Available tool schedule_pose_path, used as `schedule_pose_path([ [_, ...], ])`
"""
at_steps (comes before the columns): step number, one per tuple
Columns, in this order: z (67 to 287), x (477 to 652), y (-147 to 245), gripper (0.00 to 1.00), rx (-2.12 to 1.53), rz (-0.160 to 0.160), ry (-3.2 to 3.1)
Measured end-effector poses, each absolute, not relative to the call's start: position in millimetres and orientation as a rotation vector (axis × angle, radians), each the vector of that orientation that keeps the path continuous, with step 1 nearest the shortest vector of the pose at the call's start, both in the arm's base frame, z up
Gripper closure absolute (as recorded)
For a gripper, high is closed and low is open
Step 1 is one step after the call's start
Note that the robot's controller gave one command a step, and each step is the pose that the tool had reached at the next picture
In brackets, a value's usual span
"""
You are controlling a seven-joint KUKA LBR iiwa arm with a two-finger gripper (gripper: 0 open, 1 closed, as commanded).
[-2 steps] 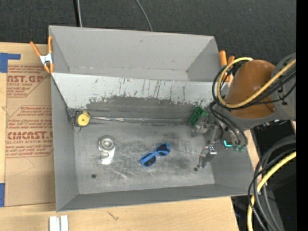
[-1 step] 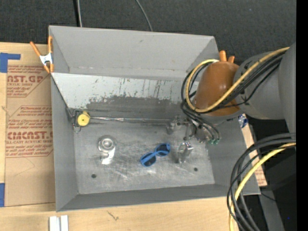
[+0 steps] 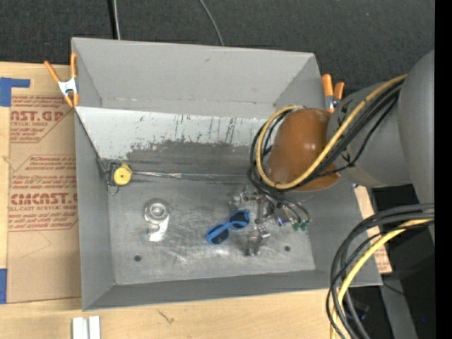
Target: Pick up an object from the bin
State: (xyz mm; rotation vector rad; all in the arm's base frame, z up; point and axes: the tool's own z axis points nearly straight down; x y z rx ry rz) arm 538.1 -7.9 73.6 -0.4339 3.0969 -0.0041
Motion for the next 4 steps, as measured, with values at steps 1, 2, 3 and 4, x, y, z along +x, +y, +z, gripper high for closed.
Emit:
schedule_pose_path([
  [1, 74.8, 538.0, -8.8, 1.00, -0.434, -0.003, 3.104],
  [2, 79.5, 498.1, 11.0, 1.00, -0.602, -0.001, 3.077],
  [3, 197.5, 526.6, 12.1, 1.00, -0.583, -0.002, 3.076],
  [4, 257.1, 514.2, 0.1, 1.00, -1.005, -0.003, 2.970],
])
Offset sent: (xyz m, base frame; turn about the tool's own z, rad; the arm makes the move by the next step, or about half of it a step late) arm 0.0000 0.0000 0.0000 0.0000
